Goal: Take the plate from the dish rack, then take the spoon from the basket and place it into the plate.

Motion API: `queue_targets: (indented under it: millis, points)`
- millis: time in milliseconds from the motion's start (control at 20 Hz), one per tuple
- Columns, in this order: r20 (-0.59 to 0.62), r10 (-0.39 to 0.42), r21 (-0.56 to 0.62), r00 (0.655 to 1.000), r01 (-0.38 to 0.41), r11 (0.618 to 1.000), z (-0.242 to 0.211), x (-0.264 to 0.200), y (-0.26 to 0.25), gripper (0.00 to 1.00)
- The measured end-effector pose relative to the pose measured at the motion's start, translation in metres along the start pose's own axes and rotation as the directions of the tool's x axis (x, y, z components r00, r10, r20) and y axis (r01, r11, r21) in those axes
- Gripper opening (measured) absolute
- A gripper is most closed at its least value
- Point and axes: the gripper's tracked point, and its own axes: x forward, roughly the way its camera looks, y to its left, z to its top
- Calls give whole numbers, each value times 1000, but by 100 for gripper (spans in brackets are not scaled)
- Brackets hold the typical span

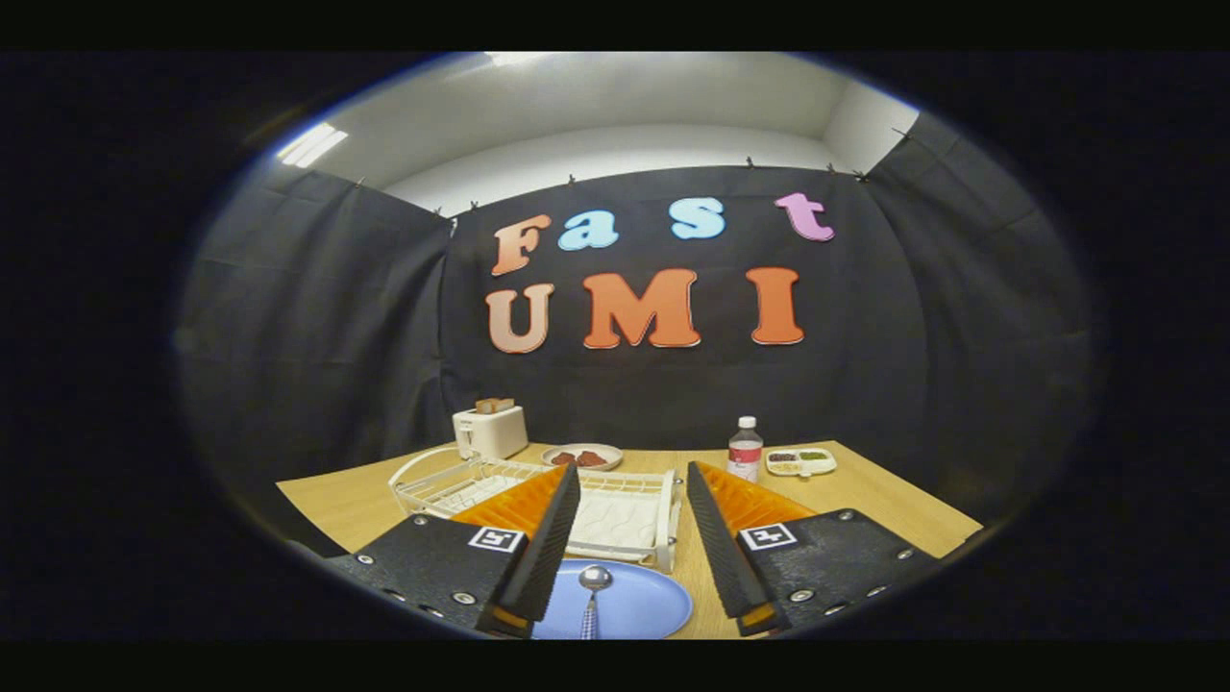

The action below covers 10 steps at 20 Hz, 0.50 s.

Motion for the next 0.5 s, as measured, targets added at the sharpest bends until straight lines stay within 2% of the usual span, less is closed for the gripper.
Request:
queue_targets:
  millis: [300,500]
  points:
    - [76,-27,-27,997,29,999,31,-6,-1,86]
    - [107,-32,-53,994,38,998,42,-10,4,90]
